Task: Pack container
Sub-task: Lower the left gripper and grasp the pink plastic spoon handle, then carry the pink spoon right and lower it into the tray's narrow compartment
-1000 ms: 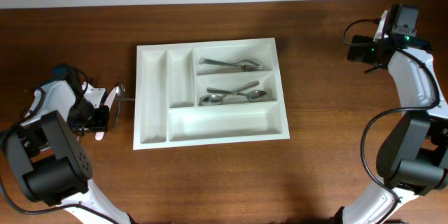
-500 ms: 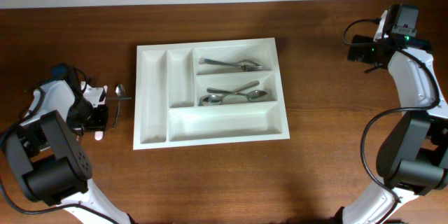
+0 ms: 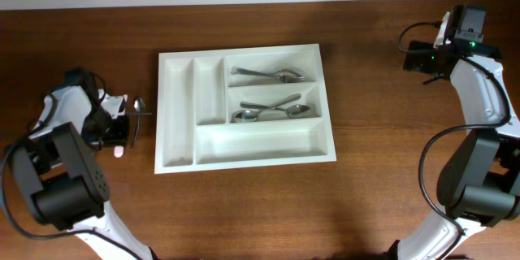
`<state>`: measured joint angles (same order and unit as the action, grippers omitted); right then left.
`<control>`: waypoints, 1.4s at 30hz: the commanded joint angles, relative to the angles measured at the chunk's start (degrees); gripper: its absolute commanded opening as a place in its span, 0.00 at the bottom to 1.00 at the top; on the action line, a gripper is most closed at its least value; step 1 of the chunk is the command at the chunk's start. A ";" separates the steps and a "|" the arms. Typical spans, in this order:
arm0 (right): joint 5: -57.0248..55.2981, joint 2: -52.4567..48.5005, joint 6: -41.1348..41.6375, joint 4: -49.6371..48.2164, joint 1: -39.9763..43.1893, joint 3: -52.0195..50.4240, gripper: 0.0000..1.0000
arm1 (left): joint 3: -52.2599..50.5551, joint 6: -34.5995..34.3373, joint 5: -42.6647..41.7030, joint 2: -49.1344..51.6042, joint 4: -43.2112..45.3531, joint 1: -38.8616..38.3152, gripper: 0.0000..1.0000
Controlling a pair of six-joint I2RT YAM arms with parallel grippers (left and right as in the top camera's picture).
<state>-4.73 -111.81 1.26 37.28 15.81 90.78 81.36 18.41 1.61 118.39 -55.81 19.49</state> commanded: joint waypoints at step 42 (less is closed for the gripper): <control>-0.90 -0.17 0.02 0.04 -0.02 0.94 0.99 | 27.98 -18.82 -7.91 0.85 -12.35 -21.44 0.02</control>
<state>-4.75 -111.81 1.26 37.28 15.81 90.78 108.33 6.24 -2.37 118.85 -68.75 -0.60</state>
